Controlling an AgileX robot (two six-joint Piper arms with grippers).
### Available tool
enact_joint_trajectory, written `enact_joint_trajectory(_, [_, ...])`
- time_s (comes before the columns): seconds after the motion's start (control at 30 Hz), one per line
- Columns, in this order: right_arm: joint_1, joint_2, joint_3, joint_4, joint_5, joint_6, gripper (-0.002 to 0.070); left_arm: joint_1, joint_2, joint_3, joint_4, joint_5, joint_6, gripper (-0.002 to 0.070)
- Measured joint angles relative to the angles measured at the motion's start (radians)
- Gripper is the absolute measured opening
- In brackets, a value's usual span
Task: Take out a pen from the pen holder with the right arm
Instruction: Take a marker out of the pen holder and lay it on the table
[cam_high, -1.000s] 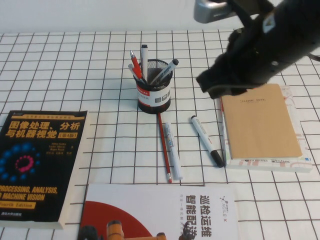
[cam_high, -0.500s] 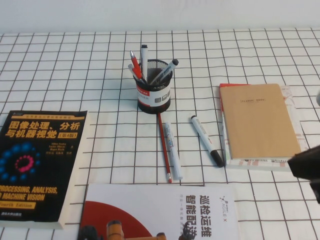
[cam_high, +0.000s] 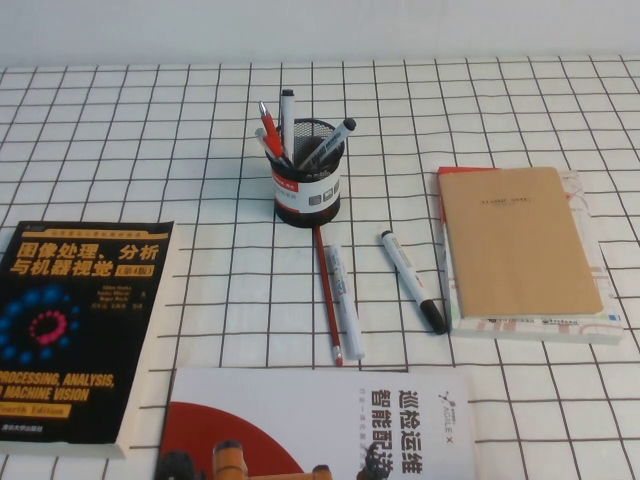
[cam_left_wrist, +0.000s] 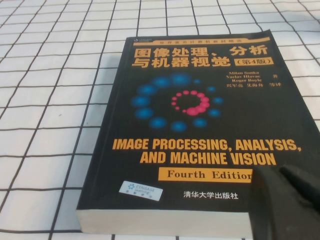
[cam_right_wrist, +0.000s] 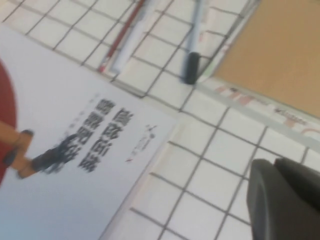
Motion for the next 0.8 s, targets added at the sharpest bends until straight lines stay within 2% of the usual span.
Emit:
enact_joint_trajectory(0.17, [-0.228,-0.206,0.262,-0.009,-0.239,0.000,-0.0015,0.000,0.000,0.000,0.000,0.000,0.000,-0.0005])
enact_joint_trajectory(0.43, [-0.464,-0.489,0.540,-0.011,-0.455,0.000,-0.0015,0.000,0.000,0.000,0.000,0.000,0.000,-0.0005])
enact_joint_trajectory(0.57, [-0.501,-0.567,0.588,-0.002,-0.474,0.000,-0.0015,0.000,0.000,0.000,0.000,0.000,0.000,-0.0005])
enact_joint_trajectory(0.8, [-0.481,-0.648,0.598,0.015,-0.426,0.000,-0.0015,0.000,0.000,0.000,0.000,0.000,0.000,-0.0004])
